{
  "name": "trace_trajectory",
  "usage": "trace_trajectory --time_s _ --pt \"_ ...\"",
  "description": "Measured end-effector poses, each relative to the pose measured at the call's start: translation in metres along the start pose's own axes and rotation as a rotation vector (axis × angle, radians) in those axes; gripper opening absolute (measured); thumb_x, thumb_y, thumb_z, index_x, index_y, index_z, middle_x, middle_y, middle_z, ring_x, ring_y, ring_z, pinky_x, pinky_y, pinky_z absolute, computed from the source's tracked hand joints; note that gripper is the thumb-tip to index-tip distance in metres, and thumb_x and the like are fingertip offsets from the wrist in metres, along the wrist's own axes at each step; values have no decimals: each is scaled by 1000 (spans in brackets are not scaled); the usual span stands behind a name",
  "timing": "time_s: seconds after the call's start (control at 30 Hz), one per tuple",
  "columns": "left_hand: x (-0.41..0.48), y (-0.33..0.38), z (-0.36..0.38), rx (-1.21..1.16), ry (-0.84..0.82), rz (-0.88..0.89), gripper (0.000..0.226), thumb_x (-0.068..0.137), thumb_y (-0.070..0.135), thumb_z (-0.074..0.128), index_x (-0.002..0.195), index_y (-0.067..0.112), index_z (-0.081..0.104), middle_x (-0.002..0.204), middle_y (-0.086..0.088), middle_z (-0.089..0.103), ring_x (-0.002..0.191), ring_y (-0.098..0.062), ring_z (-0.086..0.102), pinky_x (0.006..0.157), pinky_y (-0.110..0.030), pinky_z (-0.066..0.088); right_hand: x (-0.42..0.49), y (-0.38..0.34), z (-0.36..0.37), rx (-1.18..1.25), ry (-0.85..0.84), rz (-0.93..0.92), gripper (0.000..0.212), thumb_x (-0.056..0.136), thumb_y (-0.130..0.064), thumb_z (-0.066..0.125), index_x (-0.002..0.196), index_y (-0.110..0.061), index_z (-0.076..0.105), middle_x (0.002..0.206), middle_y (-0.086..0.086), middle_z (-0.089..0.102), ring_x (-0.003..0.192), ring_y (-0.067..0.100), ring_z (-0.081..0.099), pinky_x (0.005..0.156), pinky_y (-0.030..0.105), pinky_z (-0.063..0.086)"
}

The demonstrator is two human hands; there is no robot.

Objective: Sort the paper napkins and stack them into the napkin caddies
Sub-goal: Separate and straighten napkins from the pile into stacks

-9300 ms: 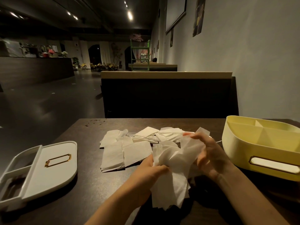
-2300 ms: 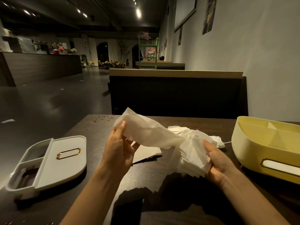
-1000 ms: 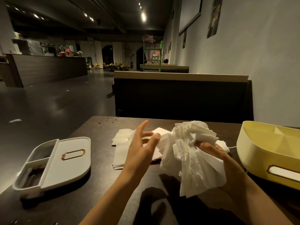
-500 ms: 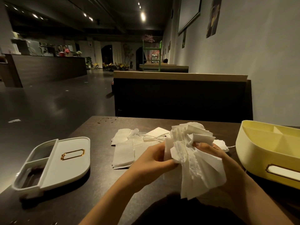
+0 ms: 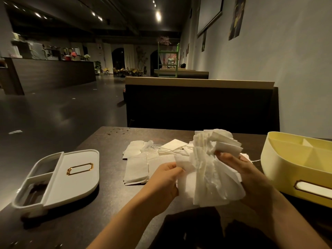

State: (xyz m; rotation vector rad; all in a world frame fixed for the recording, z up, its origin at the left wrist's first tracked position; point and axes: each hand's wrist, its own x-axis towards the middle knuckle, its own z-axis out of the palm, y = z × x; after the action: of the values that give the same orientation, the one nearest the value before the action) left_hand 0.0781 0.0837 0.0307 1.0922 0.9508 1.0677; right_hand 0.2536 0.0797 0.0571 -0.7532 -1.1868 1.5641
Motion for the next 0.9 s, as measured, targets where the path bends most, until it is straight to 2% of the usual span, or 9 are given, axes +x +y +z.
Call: trace_trajectory --time_s 0.1,0.27,0.37,0.47,0.53,0.63,0.77,0.83,0.9 --pt "-2 -2 5 -8 -67 -13 36 96 4 44 78 13 74 81 -8 69 78 -23 63 72 -38 53 7 7 4 -47 69 44 31 66 -17 66 96 -8 63 75 9 73 64 22 70 54 35 59" --pt "0 -4 9 -89 -66 -25 41 98 5 40 82 17 76 90 -13 69 92 -32 59 94 -51 46 15 17 2 -115 192 73 37 62 -15 71 97 -11 60 73 4 74 63 18 71 51 30 58" --pt "2 -5 8 -185 -94 -26 35 94 11 32 103 6 65 96 -18 67 86 -27 64 80 -41 55 18 22 0 -157 208 71 46 59 -19 74 102 -12 58 86 7 73 71 20 72 58 31 58" --pt "2 -6 4 -220 -188 -20 43 95 33 29 109 9 63 93 -9 72 84 -20 68 71 -30 57 20 29 -1 -227 200 72 37 75 -18 71 109 -14 57 99 8 69 84 21 70 65 30 57" --pt "2 -9 7 -157 -186 12 37 92 40 43 111 15 62 100 -6 73 94 -20 69 75 -31 57 22 36 0 -439 195 21 34 84 -22 66 116 -22 55 112 6 62 97 19 64 77 30 54" --pt "4 -15 12 -113 -132 28 35 82 30 61 107 6 64 92 -9 73 85 -18 70 69 -28 57 23 40 5 -707 162 -67 26 90 -25 59 112 -29 46 119 1 42 104 17 55 90 37 52" --pt "4 -15 10 -166 -71 -12 36 73 23 65 101 1 62 73 -8 69 68 -16 67 64 -28 57 25 38 4 -603 67 -44 57 85 -13 63 126 -31 26 123 9 41 104 26 58 81 33 57" --pt "6 -15 9 -194 -34 -59 29 77 21 64 100 4 63 80 -10 71 76 -19 69 72 -32 56 26 36 -1 -597 9 22 82 73 -21 70 133 -35 17 121 10 46 102 26 60 82 33 56" --pt "7 -13 7 -276 -14 -100 27 85 22 60 107 7 61 101 -16 70 96 -29 67 81 -40 56 26 37 -6 -533 -21 119 97 59 -28 79 135 -37 20 120 9 54 102 26 64 86 38 55"
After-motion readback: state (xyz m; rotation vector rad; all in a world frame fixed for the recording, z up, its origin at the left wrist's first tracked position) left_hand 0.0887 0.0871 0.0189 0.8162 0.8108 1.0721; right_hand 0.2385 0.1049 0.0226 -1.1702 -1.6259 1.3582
